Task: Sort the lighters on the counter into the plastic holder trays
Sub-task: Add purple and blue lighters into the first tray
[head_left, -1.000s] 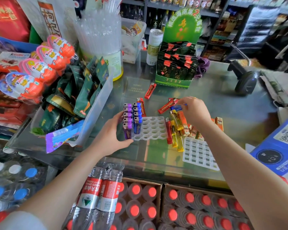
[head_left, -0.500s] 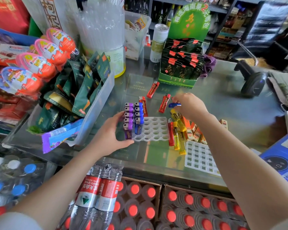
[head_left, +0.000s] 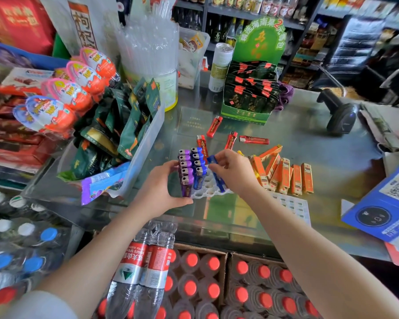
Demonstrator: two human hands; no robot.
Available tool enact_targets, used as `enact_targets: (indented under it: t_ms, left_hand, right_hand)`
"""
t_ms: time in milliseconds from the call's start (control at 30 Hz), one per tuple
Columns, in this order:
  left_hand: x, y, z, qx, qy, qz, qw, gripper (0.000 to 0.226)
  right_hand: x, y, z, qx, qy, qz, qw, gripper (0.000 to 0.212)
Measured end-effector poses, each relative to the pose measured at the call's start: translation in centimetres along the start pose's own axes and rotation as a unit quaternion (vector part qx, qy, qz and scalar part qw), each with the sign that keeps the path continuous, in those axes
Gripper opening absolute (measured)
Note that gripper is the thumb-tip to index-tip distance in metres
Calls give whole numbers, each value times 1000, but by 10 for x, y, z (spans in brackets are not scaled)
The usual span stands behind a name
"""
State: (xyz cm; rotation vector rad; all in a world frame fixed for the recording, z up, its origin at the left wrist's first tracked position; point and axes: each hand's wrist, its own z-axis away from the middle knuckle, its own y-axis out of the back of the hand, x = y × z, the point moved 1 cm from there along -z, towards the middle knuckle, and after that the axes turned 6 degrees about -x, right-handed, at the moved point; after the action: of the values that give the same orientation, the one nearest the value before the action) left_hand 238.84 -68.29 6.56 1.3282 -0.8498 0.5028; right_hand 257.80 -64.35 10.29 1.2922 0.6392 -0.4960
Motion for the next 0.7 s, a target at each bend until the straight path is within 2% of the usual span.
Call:
enact_targets:
  t_ms: [67,167,300,367,567,700]
  left_hand:
    - [2,3,5,3,-4,-12,1000,83]
    - [0,4,10,1,-4,-16,1000,85]
    - [-6,1,11,8,-4,-28,1000,87]
    - [-4,1,10,10,-9,-36,999,88]
    - [-2,1,15,12,-18,-45,999,87]
    - [-2,1,14,13,-5,-39,999,88]
  right_hand:
    - [0,-5,2,-15,6,47,999,30]
    - [-4,-6,10,-7,15,81,997,24]
    - [-7,-14,27,-66,12,174,982,32]
    - [-9,-17,30,-64,17,200,978,31]
    - [-13,-5,36,-3,20,142,990,20]
    - [-9,15,47,43,23,-22,999,14]
